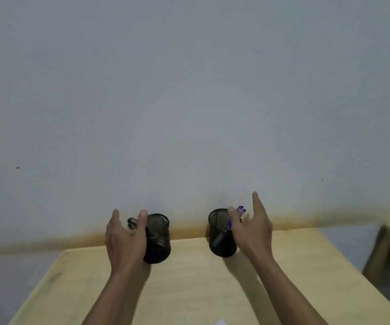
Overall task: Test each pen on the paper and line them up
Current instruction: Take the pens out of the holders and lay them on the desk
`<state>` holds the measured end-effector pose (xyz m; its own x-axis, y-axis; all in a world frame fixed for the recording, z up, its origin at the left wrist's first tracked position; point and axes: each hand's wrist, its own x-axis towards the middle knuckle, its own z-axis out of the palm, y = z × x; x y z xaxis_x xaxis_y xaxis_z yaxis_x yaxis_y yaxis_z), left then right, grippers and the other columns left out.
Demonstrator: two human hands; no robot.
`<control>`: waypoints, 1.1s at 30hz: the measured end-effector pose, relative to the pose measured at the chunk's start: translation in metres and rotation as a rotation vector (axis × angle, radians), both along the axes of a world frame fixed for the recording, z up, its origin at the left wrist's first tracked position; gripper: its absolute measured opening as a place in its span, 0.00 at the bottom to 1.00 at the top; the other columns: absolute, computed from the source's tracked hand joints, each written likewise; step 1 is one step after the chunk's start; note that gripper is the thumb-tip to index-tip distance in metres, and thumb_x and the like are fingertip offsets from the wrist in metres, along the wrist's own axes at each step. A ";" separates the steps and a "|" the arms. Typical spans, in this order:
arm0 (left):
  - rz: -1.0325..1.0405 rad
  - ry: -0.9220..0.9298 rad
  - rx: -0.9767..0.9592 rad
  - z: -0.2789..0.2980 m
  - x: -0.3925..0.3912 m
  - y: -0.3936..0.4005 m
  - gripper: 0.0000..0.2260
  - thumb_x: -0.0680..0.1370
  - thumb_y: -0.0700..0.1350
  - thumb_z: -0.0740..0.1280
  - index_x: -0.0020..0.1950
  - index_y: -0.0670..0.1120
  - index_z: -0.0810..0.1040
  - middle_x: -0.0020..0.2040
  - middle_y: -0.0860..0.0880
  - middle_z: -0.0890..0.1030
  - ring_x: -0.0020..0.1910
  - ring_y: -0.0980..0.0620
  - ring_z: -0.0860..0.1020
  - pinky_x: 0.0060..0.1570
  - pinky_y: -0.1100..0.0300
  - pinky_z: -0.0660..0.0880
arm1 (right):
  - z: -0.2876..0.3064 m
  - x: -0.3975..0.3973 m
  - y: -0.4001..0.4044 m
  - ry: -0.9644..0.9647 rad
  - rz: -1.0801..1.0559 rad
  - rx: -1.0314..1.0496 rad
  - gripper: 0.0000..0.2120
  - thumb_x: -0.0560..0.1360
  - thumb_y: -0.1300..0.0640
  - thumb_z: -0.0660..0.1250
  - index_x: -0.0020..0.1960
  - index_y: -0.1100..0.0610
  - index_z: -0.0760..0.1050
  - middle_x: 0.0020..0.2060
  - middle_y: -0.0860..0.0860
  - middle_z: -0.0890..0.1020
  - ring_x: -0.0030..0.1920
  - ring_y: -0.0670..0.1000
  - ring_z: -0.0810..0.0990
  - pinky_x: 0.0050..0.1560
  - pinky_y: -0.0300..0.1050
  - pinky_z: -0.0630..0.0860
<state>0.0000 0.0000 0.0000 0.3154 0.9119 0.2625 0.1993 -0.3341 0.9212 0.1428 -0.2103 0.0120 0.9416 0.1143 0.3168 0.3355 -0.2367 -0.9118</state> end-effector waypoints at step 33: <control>-0.088 -0.367 -0.081 0.007 0.031 -0.025 0.21 0.76 0.68 0.61 0.58 0.57 0.82 0.72 0.61 0.71 0.69 0.76 0.59 0.77 0.43 0.52 | 0.011 -0.002 0.025 -0.046 0.090 0.467 0.17 0.83 0.46 0.56 0.69 0.46 0.71 0.65 0.43 0.79 0.67 0.42 0.77 0.70 0.45 0.71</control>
<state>0.0313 -0.0251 0.0071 0.2915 0.9081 0.3008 -0.1747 -0.2586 0.9501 0.1405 -0.1857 0.0230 0.9183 0.0305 0.3947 0.3783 0.2268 -0.8975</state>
